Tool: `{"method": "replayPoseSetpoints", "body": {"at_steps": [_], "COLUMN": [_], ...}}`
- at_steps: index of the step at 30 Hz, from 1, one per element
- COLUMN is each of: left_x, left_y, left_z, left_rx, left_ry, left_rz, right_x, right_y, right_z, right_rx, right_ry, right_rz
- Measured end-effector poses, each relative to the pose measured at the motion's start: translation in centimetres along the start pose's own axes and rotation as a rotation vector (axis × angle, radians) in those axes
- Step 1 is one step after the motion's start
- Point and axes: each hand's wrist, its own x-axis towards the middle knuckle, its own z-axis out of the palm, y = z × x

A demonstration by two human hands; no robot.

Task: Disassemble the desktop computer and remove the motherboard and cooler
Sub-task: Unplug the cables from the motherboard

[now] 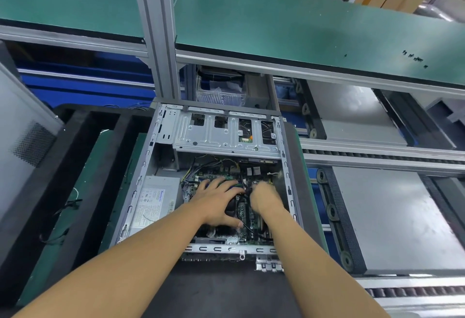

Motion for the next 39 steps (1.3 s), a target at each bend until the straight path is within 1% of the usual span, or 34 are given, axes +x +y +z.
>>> {"method": "replayPoseSetpoints", "body": {"at_steps": [3,6,9,11,14,16,18,20,22,26,28,30,32,34,35,37,38,39], "left_x": [0.1,-0.1,-0.7,-1.3,-2.7,-3.7,-4.4,-4.6,-5.2,-7.2,-8.3,-9.4,-10.9,-13.0,-14.2,-16.7,-18.0,-19.3], "left_y": [-0.1,-0.1,0.3,0.7,1.2,1.8,2.5,2.9,2.8,1.4,0.8,-0.3,-2.1,-4.6,-6.1,-9.2,-10.7,-12.1], "left_z": [-0.1,-0.4,-1.2,-1.8,-3.1,-3.8,-4.0,-3.9,-4.1,-6.0,-7.1,-8.2,-9.6,-10.9,-11.3,-11.5,-11.3,-10.9], "left_rx": [-0.026,-0.052,-0.131,-0.268,-0.610,-0.687,-0.716,-0.785,-0.813,-0.660,-0.597,-0.622,-0.704,-0.745,-0.747,-0.737,-0.762,-0.843], "left_ry": [-0.010,-0.028,-0.013,0.005,-0.074,-0.074,-0.006,0.064,0.117,0.233,0.299,0.359,0.423,0.485,0.501,0.496,0.477,0.450], "left_rz": [0.001,-0.004,0.013,0.013,-0.050,-0.073,-0.085,-0.100,-0.109,-0.174,-0.209,-0.258,-0.319,-0.362,-0.375,-0.406,-0.416,-0.411], "right_x": [-0.5,-1.4,-2.2,-2.4,-2.4,-2.5,-2.7,-2.9,-3.3,-4.4,-5.1,-6.1,-7.4,-8.9,-9.6,-10.8,-11.3,-11.6], "right_y": [0.0,0.1,0.1,-0.1,-0.8,-1.5,-2.6,-4.0,-5.4,-7.9,-9.3,-11.0,-13.0,-15.3,-16.7,-19.6,-21.1,-22.4], "right_z": [-0.4,0.2,-0.4,-1.1,-1.5,-1.4,-1.1,-0.9,-0.8,-0.4,0.0,0.0,-0.1,0.0,0.3,1.5,2.4,3.3], "right_rx": [0.229,0.505,0.881,1.124,1.455,1.610,1.676,1.664,1.585,1.436,1.395,1.369,1.291,1.124,1.049,0.978,0.969,0.962], "right_ry": [0.001,-0.051,-0.112,-0.174,-0.282,-0.328,-0.325,-0.293,-0.246,-0.208,-0.225,-0.259,-0.264,-0.262,-0.273,-0.318,-0.349,-0.373], "right_rz": [-0.039,-0.119,-0.132,-0.152,-0.194,-0.206,-0.206,-0.187,-0.178,-0.241,-0.304,-0.376,-0.518,-0.683,-0.732,-0.781,-0.794,-0.791]}}
